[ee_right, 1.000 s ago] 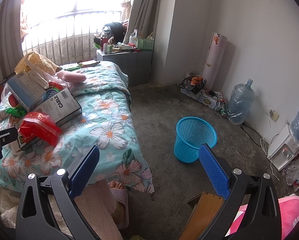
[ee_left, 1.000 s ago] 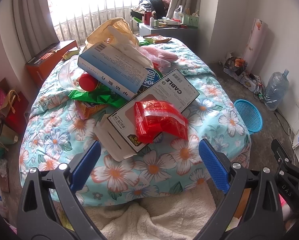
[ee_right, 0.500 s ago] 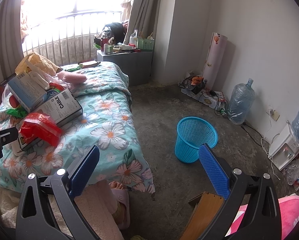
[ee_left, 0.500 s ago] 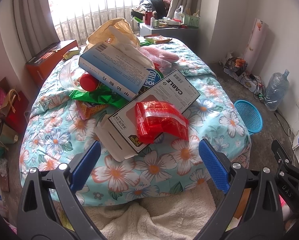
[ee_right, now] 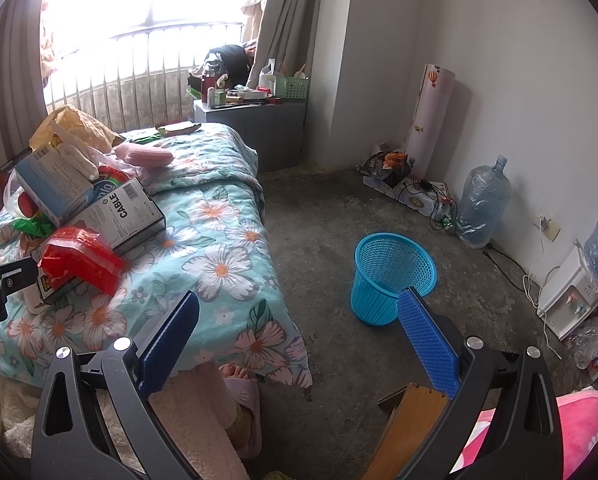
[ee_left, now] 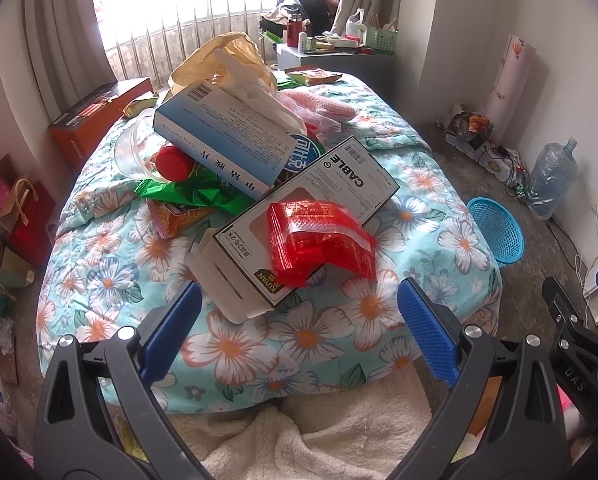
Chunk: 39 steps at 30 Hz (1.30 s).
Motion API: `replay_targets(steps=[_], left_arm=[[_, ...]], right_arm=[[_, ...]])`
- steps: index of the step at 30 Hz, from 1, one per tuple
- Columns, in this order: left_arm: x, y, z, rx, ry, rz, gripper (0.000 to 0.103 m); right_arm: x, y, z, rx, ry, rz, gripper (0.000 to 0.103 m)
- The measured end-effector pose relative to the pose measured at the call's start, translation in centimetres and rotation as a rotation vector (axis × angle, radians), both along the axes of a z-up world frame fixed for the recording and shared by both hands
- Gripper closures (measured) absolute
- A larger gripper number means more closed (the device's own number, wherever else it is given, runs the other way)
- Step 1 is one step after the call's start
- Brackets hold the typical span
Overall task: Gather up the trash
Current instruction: 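Grasp the clear plastic cup with the left tool while the right tool grasps the red plastic bag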
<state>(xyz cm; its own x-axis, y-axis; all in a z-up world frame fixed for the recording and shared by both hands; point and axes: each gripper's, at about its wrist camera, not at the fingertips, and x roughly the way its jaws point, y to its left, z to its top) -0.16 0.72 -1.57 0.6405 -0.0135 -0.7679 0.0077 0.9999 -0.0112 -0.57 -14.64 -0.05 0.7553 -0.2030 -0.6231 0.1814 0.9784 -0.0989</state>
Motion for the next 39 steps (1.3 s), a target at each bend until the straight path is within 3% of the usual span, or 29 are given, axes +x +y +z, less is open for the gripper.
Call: replay_targets(steps=[6,14,19,25,29,34,39], left_arm=[[0.8,0.9,0.0,-0.031,-0.001,-0.012,0.009],[2.1,6.0,-0.1,-0.079,-0.052,0.048,0.009],[2.8,10.6,-0.8,-0.149,-0.085,0.06,0.009],[3.1,14.2,-1.5,-0.327,-0.139,-0.022,0.009],[3.6,15.5,-1.1,-0.326,-0.207,-0.02,0.009],[5.5,18.7,0.3,-0.267,-0.272,0.073,0.009],[9.1,20.1,1.4,-0.206,-0.266,0.102,0.03]], right_arm=[[1.0,0.9,0.7,-0.017,-0.015,0.016,0.006],[4.0,3.6,2.3,0.001,-0.08,0.087,0.006],[6.4,5.4,1.8,0.145,-0.05,0.169,0.006],[8.6,7.8,0.2,0.273,0.056,0.323,0.011],[8.2,11.0,-0.2,0.22,0.07,0.486,0.015],[7.1,14.3,-1.2,0.07,0.077,0.632,0.021],[7.1,16.0,-2.1,-0.052,0.079,0.671,0.033]])
